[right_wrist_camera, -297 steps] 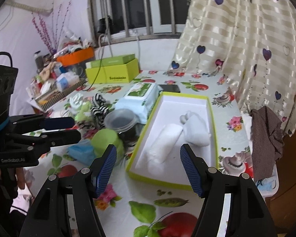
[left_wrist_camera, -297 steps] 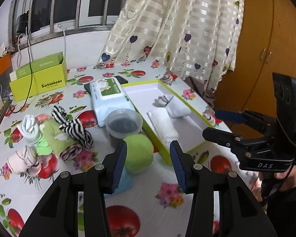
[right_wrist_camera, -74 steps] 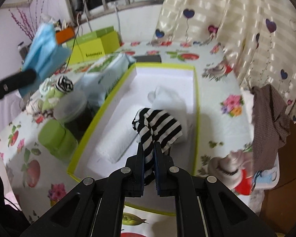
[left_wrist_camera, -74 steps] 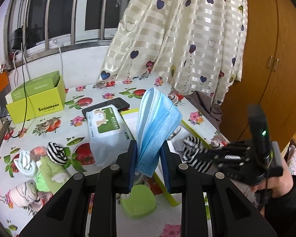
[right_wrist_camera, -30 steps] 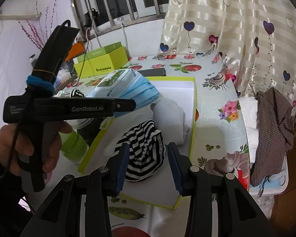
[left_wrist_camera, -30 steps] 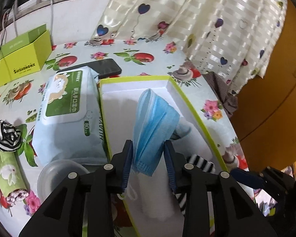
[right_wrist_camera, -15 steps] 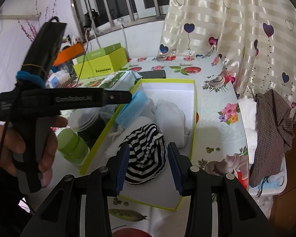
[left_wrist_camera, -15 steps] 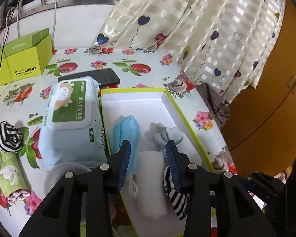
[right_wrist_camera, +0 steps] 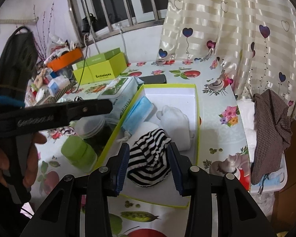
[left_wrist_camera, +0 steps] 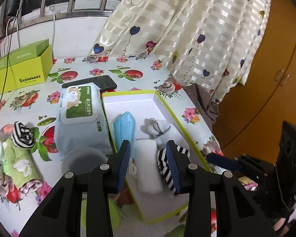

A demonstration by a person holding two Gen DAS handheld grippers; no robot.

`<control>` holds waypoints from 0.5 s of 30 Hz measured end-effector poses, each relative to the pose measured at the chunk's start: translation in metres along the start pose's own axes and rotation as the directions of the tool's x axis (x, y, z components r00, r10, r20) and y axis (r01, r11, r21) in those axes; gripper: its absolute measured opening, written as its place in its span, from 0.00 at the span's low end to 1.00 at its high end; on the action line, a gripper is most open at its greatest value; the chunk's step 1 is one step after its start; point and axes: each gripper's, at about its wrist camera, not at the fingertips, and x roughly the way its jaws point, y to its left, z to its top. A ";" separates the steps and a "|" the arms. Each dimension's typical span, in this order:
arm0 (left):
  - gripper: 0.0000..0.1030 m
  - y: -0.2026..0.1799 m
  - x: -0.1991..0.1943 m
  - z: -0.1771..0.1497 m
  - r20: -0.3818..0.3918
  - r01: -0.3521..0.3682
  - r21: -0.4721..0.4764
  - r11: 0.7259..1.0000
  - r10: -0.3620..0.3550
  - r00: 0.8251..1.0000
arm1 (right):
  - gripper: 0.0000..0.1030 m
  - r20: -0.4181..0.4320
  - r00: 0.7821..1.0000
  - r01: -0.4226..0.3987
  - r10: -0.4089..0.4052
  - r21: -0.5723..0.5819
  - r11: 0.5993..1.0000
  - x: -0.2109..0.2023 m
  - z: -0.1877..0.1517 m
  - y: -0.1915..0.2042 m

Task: Organize soft objects
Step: 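Lower the blue mask into the box and open the left gripper, then withdraw both grippers from the box toward the cloths on the table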

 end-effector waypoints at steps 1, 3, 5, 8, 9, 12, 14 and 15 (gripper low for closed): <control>0.38 0.001 -0.004 -0.001 0.002 0.001 0.002 1.000 -0.001 1.000 | 0.43 0.011 1.000 -0.007 0.007 0.006 1.000 -0.002 0.000 0.002; 0.38 0.002 -0.011 -0.005 0.011 -0.004 0.010 1.000 0.004 1.000 | 0.50 0.021 1.000 -0.015 0.015 0.009 1.000 -0.004 0.001 0.004; 0.38 0.004 -0.020 -0.009 0.021 -0.012 0.016 1.000 0.012 1.000 | 0.53 0.022 1.000 -0.018 0.018 0.006 1.000 -0.006 0.001 0.009; 0.38 0.009 -0.031 -0.015 0.033 -0.026 0.022 0.999 0.025 0.999 | 0.54 0.016 1.000 -0.019 0.019 -0.003 1.000 -0.007 0.002 0.018; 0.38 0.010 -0.035 -0.017 0.038 -0.033 0.024 0.999 0.032 0.999 | 0.54 0.015 1.000 -0.022 0.022 -0.006 1.000 -0.007 0.002 0.020; 0.38 0.016 -0.046 -0.024 0.055 -0.052 0.032 0.998 0.050 0.997 | 0.54 0.012 0.999 -0.033 0.033 -0.017 0.999 -0.007 0.002 0.028; 0.38 0.020 -0.052 -0.028 0.067 -0.063 0.037 0.997 0.061 0.996 | 0.54 0.007 0.999 -0.045 0.045 -0.028 0.999 -0.007 0.002 0.036; 0.38 0.022 -0.056 -0.030 0.073 -0.071 0.042 0.997 0.068 0.995 | 0.54 0.006 0.999 -0.046 0.046 -0.033 0.998 -0.008 0.002 0.038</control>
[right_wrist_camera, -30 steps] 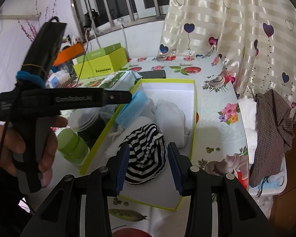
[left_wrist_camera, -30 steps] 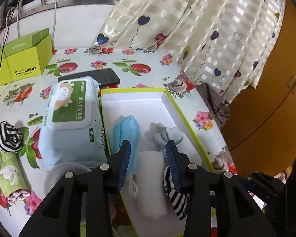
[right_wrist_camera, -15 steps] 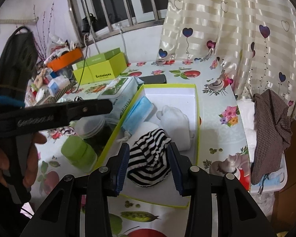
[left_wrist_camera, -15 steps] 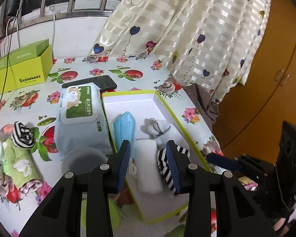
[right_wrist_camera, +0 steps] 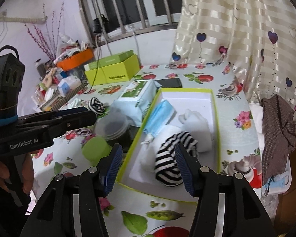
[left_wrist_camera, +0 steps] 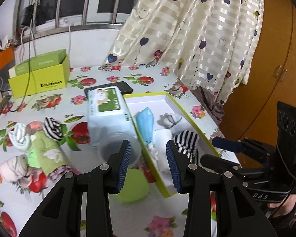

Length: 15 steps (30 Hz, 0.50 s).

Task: Organize soft objects
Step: 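Withdraw both grippers from the box toward the cloths on the table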

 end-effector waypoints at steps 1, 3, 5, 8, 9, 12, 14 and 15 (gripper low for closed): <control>0.38 0.003 -0.002 -0.001 0.003 -0.004 0.003 1.000 0.004 1.000 | 0.54 -0.002 1.000 0.000 0.000 -0.010 1.000 0.000 0.001 0.004; 0.38 0.009 -0.007 -0.005 0.009 -0.005 0.003 1.000 0.005 1.000 | 0.54 -0.008 1.000 0.000 0.000 -0.018 1.000 0.001 0.001 0.011; 0.38 0.015 -0.012 -0.009 0.015 -0.015 -0.006 1.000 0.015 1.000 | 0.54 -0.013 1.000 0.001 -0.002 -0.024 1.000 0.002 0.002 0.015; 0.38 0.023 -0.016 -0.013 0.017 -0.026 -0.016 1.000 0.026 1.000 | 0.54 -0.023 1.000 0.007 -0.008 -0.036 0.999 0.005 0.004 0.022; 0.38 0.026 -0.018 -0.014 0.017 -0.029 -0.021 0.999 0.029 0.999 | 0.54 -0.025 1.000 0.008 -0.008 -0.039 0.999 0.005 0.004 0.023; 0.38 0.033 -0.023 -0.019 0.020 -0.041 -0.027 0.999 0.041 0.999 | 0.54 -0.028 1.000 0.007 -0.009 -0.049 0.999 0.006 0.006 0.030; 0.38 0.036 -0.025 -0.021 0.020 -0.044 -0.029 0.999 0.044 0.999 | 0.54 -0.030 1.000 0.005 -0.007 -0.061 0.998 0.007 0.007 0.036; 0.38 0.037 -0.026 -0.022 0.021 -0.047 -0.028 0.998 0.048 0.999 | 0.54 -0.031 0.999 0.005 -0.007 -0.065 0.998 0.007 0.007 0.037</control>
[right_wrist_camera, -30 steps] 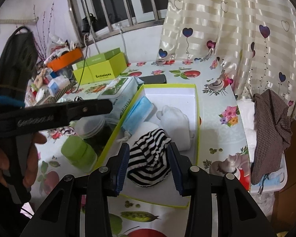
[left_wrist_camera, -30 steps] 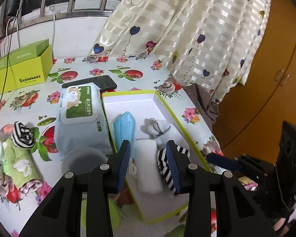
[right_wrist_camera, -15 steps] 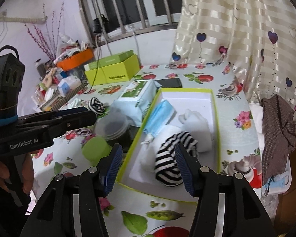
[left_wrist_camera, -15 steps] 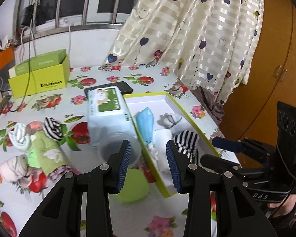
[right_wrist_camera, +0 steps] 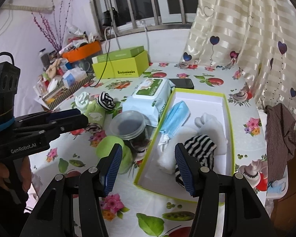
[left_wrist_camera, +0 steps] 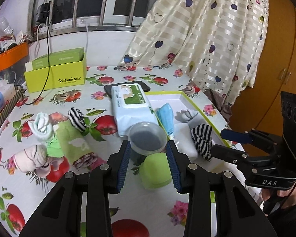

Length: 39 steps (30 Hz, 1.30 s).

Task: Organize soft objects
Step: 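Withdraw both grippers from the box toward the cloths on the table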

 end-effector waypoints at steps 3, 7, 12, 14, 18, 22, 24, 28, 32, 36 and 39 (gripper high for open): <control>0.38 0.004 -0.002 -0.003 0.001 -0.011 0.001 1.000 0.011 1.000 | 0.54 -0.004 1.000 -0.003 0.003 -0.013 1.000 0.001 0.001 0.007; 0.38 0.009 -0.006 -0.006 0.004 -0.021 -0.002 1.000 0.021 1.000 | 0.54 -0.008 1.000 -0.007 0.007 -0.027 1.000 0.002 0.003 0.015; 0.38 0.015 -0.010 -0.009 0.006 -0.030 -0.007 1.000 0.030 1.000 | 0.54 -0.014 1.000 -0.010 0.010 -0.042 0.999 0.004 0.004 0.023; 0.38 0.016 -0.011 -0.010 0.007 -0.034 -0.008 0.999 0.034 0.999 | 0.54 -0.015 1.000 -0.013 0.012 -0.047 0.999 0.005 0.005 0.025; 0.38 0.018 -0.012 -0.012 0.009 -0.039 -0.008 0.999 0.039 0.999 | 0.54 -0.016 1.000 -0.017 0.016 -0.057 0.998 0.006 0.006 0.031; 0.38 0.021 -0.013 -0.013 0.008 -0.045 -0.011 0.999 0.045 0.999 | 0.54 -0.015 1.000 -0.023 0.022 -0.071 0.997 0.006 0.008 0.038; 0.38 0.023 -0.013 -0.015 0.008 -0.048 -0.014 0.999 0.049 0.999 | 0.54 -0.016 1.000 -0.026 0.024 -0.080 0.996 0.007 0.009 0.041; 0.38 0.027 -0.015 -0.017 0.007 -0.060 -0.021 0.998 0.060 0.998 | 0.54 -0.023 0.999 -0.034 0.032 -0.101 0.994 0.010 0.012 0.050; 0.38 0.032 -0.016 -0.018 0.007 -0.072 -0.028 0.997 0.072 0.997 | 0.54 -0.030 0.999 -0.042 0.039 -0.119 0.992 0.015 0.014 0.058; 0.38 0.039 -0.017 -0.020 0.009 -0.080 -0.036 0.996 0.081 0.997 | 0.54 -0.038 0.998 -0.050 0.045 -0.136 0.989 0.020 0.018 0.066; 0.38 0.044 -0.017 -0.021 0.008 -0.085 -0.042 0.995 0.086 0.996 | 0.54 -0.047 0.998 -0.057 0.050 -0.149 0.987 0.026 0.020 0.073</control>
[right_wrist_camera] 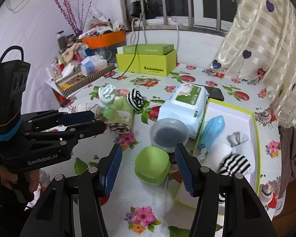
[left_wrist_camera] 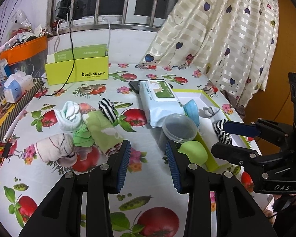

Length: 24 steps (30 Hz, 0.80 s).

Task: Organize soft objects
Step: 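Withdraw both grippers from the box toward the cloths on the table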

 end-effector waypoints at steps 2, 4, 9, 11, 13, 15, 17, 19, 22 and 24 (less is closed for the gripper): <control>0.38 0.004 0.000 -0.001 -0.001 -0.005 -0.005 1.000 0.005 1.000 | 0.54 -0.005 1.000 -0.003 0.003 -0.008 1.000 0.004 0.003 0.004; 0.38 0.008 0.001 -0.002 -0.003 -0.010 -0.012 1.000 0.010 1.000 | 0.54 -0.009 1.000 -0.008 0.008 -0.017 1.000 0.007 0.005 0.008; 0.38 0.019 0.003 -0.004 -0.011 -0.024 -0.029 0.999 0.023 1.000 | 0.54 -0.024 1.000 -0.018 0.017 -0.036 0.999 0.017 0.010 0.016; 0.38 0.024 0.004 -0.005 -0.015 -0.029 -0.037 0.999 0.029 0.999 | 0.54 -0.028 0.999 -0.020 0.019 -0.043 0.999 0.020 0.012 0.020; 0.38 0.029 0.005 -0.006 -0.018 -0.035 -0.043 0.998 0.035 0.999 | 0.54 -0.033 0.999 -0.025 0.023 -0.051 0.998 0.023 0.013 0.023; 0.38 0.034 0.005 -0.007 -0.020 -0.040 -0.050 0.998 0.039 0.999 | 0.54 -0.037 0.999 -0.030 0.028 -0.059 0.998 0.026 0.015 0.027; 0.38 0.037 0.006 -0.008 -0.022 -0.044 -0.054 0.998 0.043 0.999 | 0.54 -0.041 0.999 -0.034 0.032 -0.065 0.997 0.029 0.016 0.029; 0.38 0.040 0.006 -0.009 -0.025 -0.047 -0.058 0.997 0.045 0.999 | 0.54 -0.046 0.998 -0.039 0.036 -0.072 0.997 0.031 0.017 0.032; 0.38 0.043 0.006 -0.011 -0.027 -0.050 -0.061 0.997 0.048 0.998 | 0.54 -0.051 0.998 -0.043 0.039 -0.079 0.996 0.033 0.018 0.036; 0.38 0.046 0.006 -0.012 -0.028 -0.053 -0.064 0.997 0.052 0.998 | 0.54 -0.055 0.998 -0.046 0.042 -0.083 0.995 0.035 0.019 0.038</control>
